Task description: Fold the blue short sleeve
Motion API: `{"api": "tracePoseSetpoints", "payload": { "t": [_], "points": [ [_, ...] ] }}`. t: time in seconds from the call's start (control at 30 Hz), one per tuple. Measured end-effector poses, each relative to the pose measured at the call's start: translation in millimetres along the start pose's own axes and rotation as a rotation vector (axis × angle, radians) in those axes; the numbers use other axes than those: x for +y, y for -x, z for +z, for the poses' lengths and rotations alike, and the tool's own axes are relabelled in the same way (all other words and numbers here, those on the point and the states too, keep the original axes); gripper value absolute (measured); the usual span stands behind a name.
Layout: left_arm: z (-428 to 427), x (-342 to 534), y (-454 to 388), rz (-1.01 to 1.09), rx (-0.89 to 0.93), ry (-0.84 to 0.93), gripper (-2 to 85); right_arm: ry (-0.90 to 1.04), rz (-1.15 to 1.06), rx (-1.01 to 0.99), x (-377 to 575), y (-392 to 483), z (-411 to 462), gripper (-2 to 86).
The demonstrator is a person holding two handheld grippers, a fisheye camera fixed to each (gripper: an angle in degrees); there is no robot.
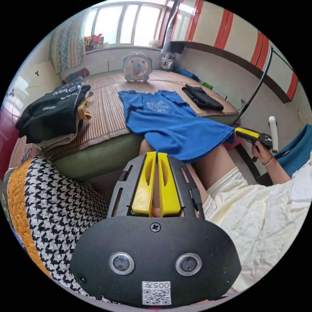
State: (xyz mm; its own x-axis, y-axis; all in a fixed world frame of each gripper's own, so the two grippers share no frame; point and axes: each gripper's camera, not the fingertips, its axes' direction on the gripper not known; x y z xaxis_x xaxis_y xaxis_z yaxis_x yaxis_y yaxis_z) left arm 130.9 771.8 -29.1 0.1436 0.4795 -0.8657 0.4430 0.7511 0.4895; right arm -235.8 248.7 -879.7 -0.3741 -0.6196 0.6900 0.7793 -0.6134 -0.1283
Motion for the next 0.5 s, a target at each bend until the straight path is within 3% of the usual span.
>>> {"api": "tracePoseSetpoints", "payload": {
  "t": [0.13,0.3,0.5],
  "points": [
    [-52,17,26,-0.066,0.005,-0.152,0.4,0.001,-0.048,-0.054,1,5,1,-1.4],
    [-68,43,55,-0.172,0.038,-0.204,0.3,0.055,-0.098,-0.182,12,17,16,-1.4],
    [-62,55,65,-0.218,0.042,-0.215,0.3,0.108,-0.058,-0.164,30,30,42,0.8]
  ]
}}
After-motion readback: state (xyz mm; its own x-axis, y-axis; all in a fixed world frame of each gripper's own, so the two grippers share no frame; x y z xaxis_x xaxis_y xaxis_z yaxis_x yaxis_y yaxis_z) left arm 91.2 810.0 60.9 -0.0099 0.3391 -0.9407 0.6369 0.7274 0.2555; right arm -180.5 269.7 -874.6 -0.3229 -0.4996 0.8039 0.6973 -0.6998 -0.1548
